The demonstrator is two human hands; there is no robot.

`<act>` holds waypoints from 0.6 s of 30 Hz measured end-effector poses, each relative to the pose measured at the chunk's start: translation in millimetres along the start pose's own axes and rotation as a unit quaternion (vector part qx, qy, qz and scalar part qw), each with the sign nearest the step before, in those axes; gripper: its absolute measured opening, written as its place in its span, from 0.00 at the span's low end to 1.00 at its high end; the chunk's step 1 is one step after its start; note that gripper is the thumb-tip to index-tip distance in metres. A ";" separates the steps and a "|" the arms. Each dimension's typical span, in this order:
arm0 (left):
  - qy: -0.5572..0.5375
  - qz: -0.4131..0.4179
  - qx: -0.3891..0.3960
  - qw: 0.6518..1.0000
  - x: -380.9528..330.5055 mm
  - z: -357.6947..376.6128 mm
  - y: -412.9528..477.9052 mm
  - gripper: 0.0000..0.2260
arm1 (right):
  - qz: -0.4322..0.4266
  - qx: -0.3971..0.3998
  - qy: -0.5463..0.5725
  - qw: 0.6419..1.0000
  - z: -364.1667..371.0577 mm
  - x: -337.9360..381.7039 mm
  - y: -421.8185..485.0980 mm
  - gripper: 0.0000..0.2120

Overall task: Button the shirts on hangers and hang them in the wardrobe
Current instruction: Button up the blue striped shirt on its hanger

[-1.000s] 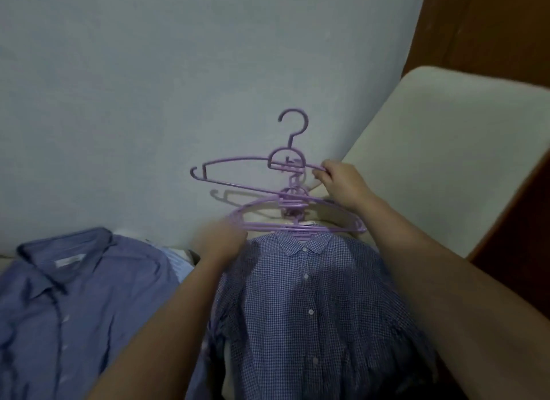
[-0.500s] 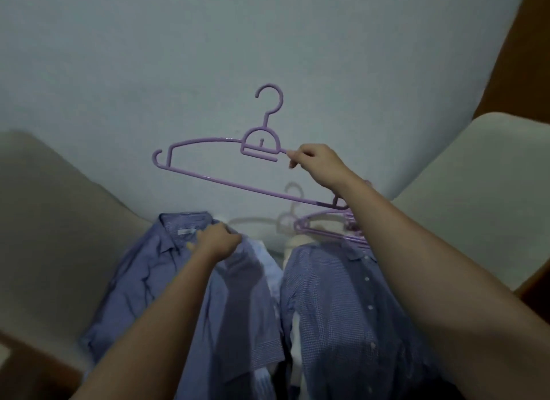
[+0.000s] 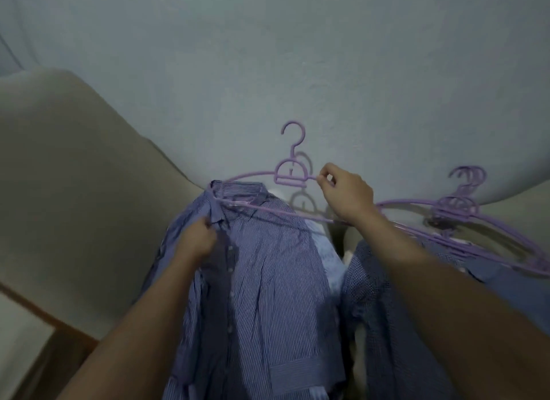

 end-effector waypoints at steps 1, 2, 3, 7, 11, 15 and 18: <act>0.002 0.015 -0.003 1.000 -7.2 1.2 8.2 0.14 | 0.000 0.009 -0.021 1.000 9.6 -9.1 -0.6 0.12; 0.008 0.033 -0.008 0.999 -13.7 4.3 16.8 0.17 | 0.005 0.016 -0.037 0.999 19.8 -19.9 -0.8 0.12; 0.025 0.054 -0.015 0.998 -19.2 9.3 27.4 0.19 | 0.010 0.020 -0.047 0.999 29.9 -30.6 -1.8 0.11; 0.159 0.074 0.006 0.984 -26.5 31.4 54.3 0.18 | 0.037 0.044 -0.048 0.997 60.5 -65.1 -10.6 0.11; 0.216 0.059 0.000 0.975 -24.4 40.9 64.1 0.18 | 0.045 0.053 -0.027 0.997 77.8 -84.4 -13.0 0.11; 0.092 0.074 -0.131 0.984 -24.8 17.3 59.4 0.11 | 0.045 0.058 0.013 0.997 84.1 -86.7 -10.4 0.11; -0.028 0.039 -0.192 0.980 -18.1 -9.6 49.9 0.17 | 0.026 0.077 0.042 0.996 91.0 -70.4 -3.2 0.11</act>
Point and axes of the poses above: each hand's wrist, its own y-axis towards the middle knuckle, its own z-axis out of the palm, x = y × z, the point moved 7 cm from there along y, towards the middle knuckle, and after that the axes turned 13 degrees about -z, right-handed, at the moved point
